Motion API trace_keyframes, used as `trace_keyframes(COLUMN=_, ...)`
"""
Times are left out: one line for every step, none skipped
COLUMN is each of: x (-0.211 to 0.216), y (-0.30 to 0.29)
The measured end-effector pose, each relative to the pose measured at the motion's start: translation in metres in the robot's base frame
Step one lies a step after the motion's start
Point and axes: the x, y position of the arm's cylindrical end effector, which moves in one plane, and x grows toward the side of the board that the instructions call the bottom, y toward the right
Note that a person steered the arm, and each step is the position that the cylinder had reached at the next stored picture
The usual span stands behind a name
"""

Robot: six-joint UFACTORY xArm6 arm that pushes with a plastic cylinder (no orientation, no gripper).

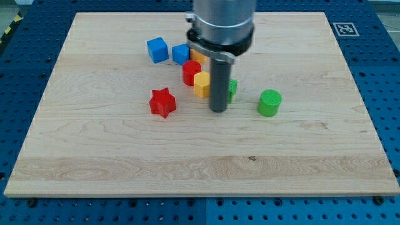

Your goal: Push the red circle diagonal to the green circle

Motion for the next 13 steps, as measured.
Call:
trace_keyframes(x=-0.006, y=0.008)
trace_keyframes(x=-0.022, y=-0.021)
trace_keyframes(x=-0.038, y=-0.065)
trace_keyframes(x=-0.050, y=-0.111)
trace_keyframes(x=-0.056, y=-0.139)
trace_keyframes(x=-0.056, y=-0.140)
trace_keyframes(x=-0.070, y=-0.140)
trace_keyframes(x=-0.097, y=-0.148)
trace_keyframes(x=-0.110, y=-0.130)
trace_keyframes(x=-0.114, y=-0.086)
trace_keyframes(x=-0.112, y=-0.019)
trace_keyframes(x=-0.101, y=0.045)
trace_keyframes(x=-0.100, y=0.074)
